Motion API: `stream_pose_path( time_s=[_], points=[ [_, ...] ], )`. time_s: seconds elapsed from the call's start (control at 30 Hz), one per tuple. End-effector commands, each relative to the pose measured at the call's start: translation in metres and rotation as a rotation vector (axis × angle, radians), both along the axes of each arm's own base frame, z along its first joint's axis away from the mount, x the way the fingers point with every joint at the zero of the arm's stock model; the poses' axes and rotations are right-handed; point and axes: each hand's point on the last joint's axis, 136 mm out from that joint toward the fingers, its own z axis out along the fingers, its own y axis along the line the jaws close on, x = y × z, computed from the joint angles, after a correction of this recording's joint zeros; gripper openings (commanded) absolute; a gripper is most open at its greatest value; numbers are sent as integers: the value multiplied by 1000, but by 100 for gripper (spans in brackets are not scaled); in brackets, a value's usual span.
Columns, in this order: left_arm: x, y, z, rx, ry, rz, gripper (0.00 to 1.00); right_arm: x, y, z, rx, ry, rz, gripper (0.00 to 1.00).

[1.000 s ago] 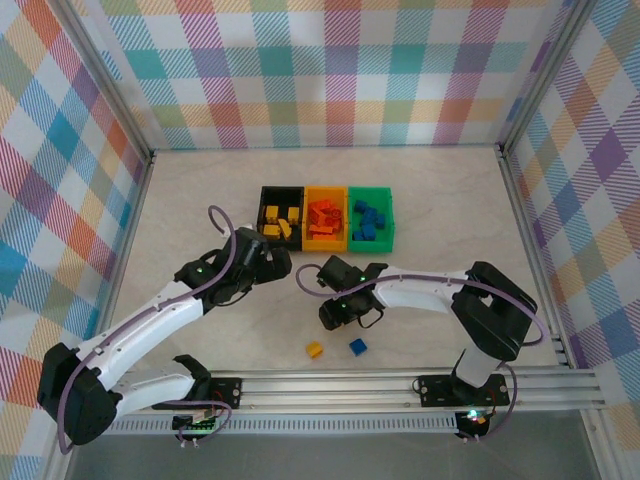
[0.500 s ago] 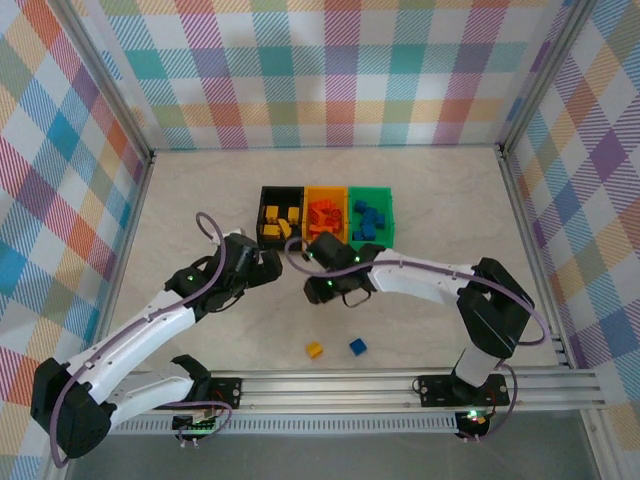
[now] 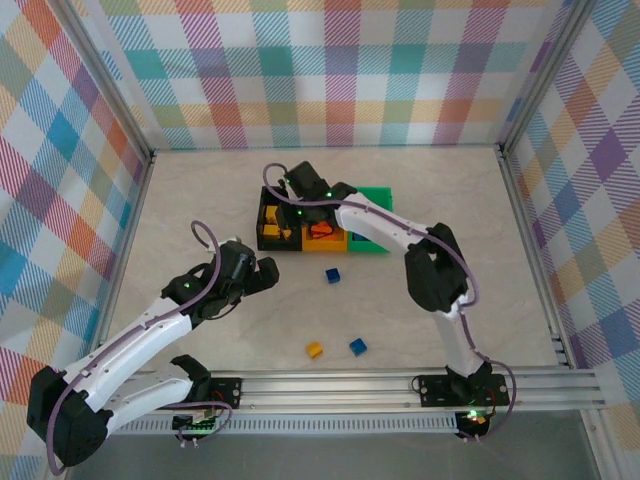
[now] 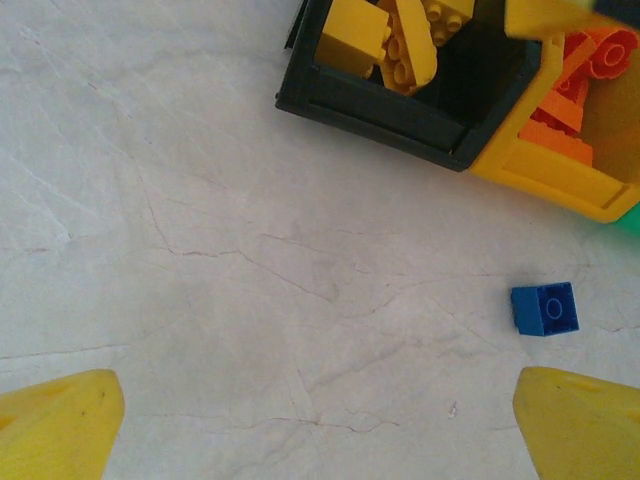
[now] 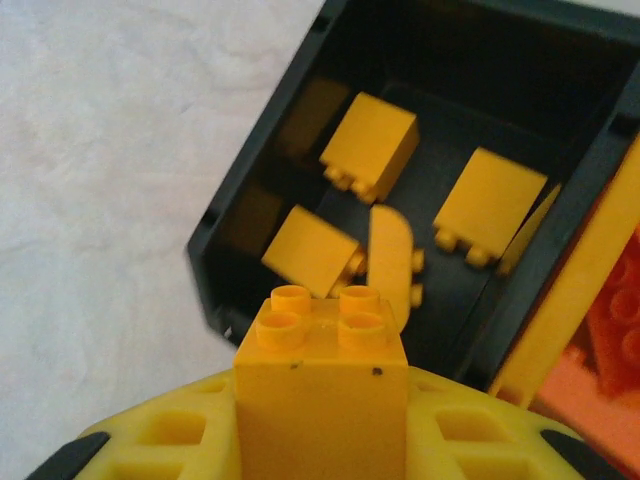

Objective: Sort the legos into containers by color

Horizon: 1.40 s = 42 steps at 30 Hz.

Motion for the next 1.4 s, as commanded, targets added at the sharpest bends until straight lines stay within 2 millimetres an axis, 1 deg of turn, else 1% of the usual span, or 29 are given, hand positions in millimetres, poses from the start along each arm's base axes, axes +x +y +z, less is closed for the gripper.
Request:
stream_pose_path(
  time_s=[0.0,0.07,0.13,0.17,0.23,0.33,0.47,0.6,0.63,0.67,0.8,0.83,0.9,1.0,1.07,1.17,1.33,1.37],
  points=[
    [-5,2,-8,-1,36,-4,100,13,5,0,-26,8,6,34],
    [-6,1,-8,-2,37,-16,100,21,9,0,-28,8,0,38],
    [-5,-1,-7,-4,34,-30,100,25,12,2,-27,7,-1,46],
    [-5,-2,-6,-3,33,-35,100,27,13,6,-21,-1,-2,51],
    [-4,-4,-5,-2,33,-46,100,28,13,14,-9,-15,-3,57],
    [-1,-9,-5,-3,39,-66,100,28,9,26,1,-31,-13,64],
    [1,-25,-6,-27,62,-132,100,18,-1,38,18,-47,-24,67],
    [-2,-46,-10,-41,94,-221,100,0,-22,43,29,-47,-51,70],
    [-4,-54,-10,-37,102,-253,100,-6,-29,45,32,-48,-59,70],
    [-7,-63,-11,-28,108,-286,100,-13,-37,42,31,-43,-66,71],
    [-31,-101,-23,19,162,-447,100,-41,-64,37,26,-28,-83,72],
    [-42,-113,-30,35,188,-507,98,-47,-72,35,19,-26,-89,72],
    [-63,-131,-41,79,232,-612,97,-59,-87,30,9,-23,-106,72],
    [-94,-149,-56,136,283,-760,95,-75,-107,25,7,-13,-132,73],
    [-113,-155,-64,144,313,-833,94,-84,-119,22,13,-6,-149,73],
    [-132,-157,-76,183,351,-899,90,-92,-131,19,16,0,-170,73],
    [-142,-154,-97,288,371,-934,78,-99,-146,17,12,-1,-189,73],
    [-143,-153,-100,311,369,-939,77,-100,-148,17,12,-1,-193,73]
  ],
)
